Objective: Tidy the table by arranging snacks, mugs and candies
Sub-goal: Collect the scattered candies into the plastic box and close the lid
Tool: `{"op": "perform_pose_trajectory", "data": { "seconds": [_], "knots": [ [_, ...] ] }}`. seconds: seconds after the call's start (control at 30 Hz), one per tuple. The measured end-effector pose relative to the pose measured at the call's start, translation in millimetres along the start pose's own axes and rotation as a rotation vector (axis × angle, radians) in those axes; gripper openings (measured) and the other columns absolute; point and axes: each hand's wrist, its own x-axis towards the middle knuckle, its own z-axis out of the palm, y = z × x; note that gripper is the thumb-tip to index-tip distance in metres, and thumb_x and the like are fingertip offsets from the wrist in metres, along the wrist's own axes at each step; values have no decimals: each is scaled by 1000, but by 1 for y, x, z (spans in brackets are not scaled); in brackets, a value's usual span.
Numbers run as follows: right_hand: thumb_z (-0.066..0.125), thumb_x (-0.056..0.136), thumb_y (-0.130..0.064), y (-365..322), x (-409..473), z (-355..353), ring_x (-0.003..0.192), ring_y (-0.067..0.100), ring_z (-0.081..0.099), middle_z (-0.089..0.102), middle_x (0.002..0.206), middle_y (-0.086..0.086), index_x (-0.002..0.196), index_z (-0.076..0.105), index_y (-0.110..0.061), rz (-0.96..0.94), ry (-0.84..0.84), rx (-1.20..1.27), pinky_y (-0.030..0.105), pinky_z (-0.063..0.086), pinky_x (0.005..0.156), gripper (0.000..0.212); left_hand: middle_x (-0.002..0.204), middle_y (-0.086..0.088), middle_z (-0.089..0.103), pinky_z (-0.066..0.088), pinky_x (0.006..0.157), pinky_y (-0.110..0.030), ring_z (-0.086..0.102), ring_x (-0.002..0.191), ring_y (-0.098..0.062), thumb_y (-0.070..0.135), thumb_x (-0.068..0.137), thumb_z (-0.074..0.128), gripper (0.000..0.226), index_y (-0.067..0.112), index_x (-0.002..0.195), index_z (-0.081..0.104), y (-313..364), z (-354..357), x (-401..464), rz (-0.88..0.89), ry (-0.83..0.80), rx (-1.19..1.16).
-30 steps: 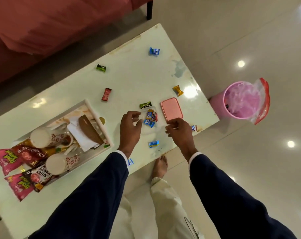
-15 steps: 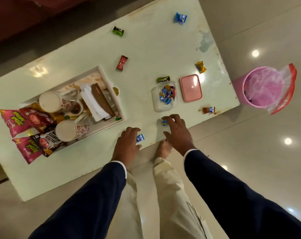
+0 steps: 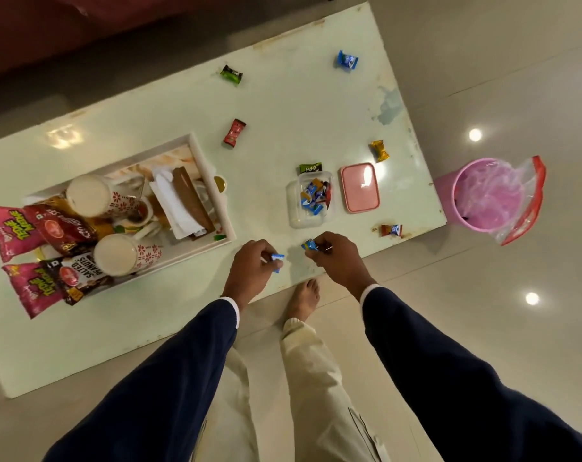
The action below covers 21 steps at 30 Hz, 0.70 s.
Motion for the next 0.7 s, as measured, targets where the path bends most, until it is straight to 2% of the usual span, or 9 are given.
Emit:
{"op": "perform_pose_trajectory", "data": {
  "seconds": [0.07, 0.13, 0.23, 0.3, 0.37, 0.5, 0.57, 0.63, 0.7],
  "knots": [
    [76, 87, -23, -8, -6, -14, 75, 19, 70, 71, 95, 9, 96, 68, -12, 19, 65, 216, 24, 56, 67, 17, 81, 5, 68, 49, 67, -15, 64, 71, -4, 17, 79, 81, 15, 17, 82, 67, 24, -3, 7, 5, 80, -144],
    [77, 87, -25, -16, -8, -26, 71, 17, 71, 72, 88, 5, 95, 67, -14, 14, 125, 337, 22, 58, 61, 16, 77, 12, 68, 47, 60, -7, 64, 70, 1, 21, 80, 82, 16, 20, 81, 67, 49, -5, 18, 29, 122, -213],
    [78, 87, -30, -28, 1, -38, 63, 10, 68, 74, 82, 3, 99, 68, -11, 23, 212, 352, 14, 54, 53, 25, 79, 13, 67, 46, 59, -5, 65, 74, -2, 21, 83, 81, 14, 20, 87, 68, 81, -4, 38, 62, 150, -207],
    [78, 86, -30, -34, 10, -41, 63, 10, 66, 74, 83, 5, 101, 68, -9, 25, 236, 342, 13, 53, 51, 27, 83, 9, 68, 50, 63, -10, 66, 79, -6, 17, 85, 79, 12, 18, 91, 70, 95, 0, 49, 76, 163, -198],
    [78, 87, -25, -38, 18, -41, 65, 13, 66, 74, 87, 7, 105, 69, -7, 12, 236, 343, 15, 55, 53, 27, 87, 6, 69, 54, 66, -18, 65, 82, -8, 14, 85, 78, 12, 15, 95, 71, 103, 3, 56, 83, 181, -174],
    [76, 87, -11, -40, 25, -45, 79, 18, 73, 76, 94, 8, 115, 67, -10, 9, 232, 413, 18, 61, 63, 29, 94, 6, 67, 47, 59, -11, 65, 84, -7, 9, 88, 72, 30, 21, 114, 64, 105, 6, 61, 56, 207, -161],
    [75, 87, -11, -33, 22, -49, 81, 19, 74, 76, 89, 3, 111, 66, -15, 27, 252, 430, 26, 64, 67, 25, 98, 4, 66, 44, 60, -7, 64, 82, -8, 8, 89, 70, 35, 22, 119, 59, 100, 6, 59, 68, 223, -139],
    [72, 88, -11, -19, 17, -55, 81, 24, 74, 74, 88, 2, 104, 67, -15, 50, 288, 411, 34, 64, 69, 17, 98, 1, 65, 42, 61, -6, 62, 80, -6, 8, 90, 67, 31, 21, 117, 59, 94, 6, 54, 84, 228, -116],
    [67, 89, -11, -1, 11, -61, 83, 26, 72, 72, 93, 2, 100, 68, -16, 66, 317, 346, 37, 62, 67, 12, 97, 0, 65, 41, 62, -8, 61, 81, -6, 9, 91, 64, 25, 21, 113, 60, 88, 8, 50, 93, 215, -93]
  ]
}}
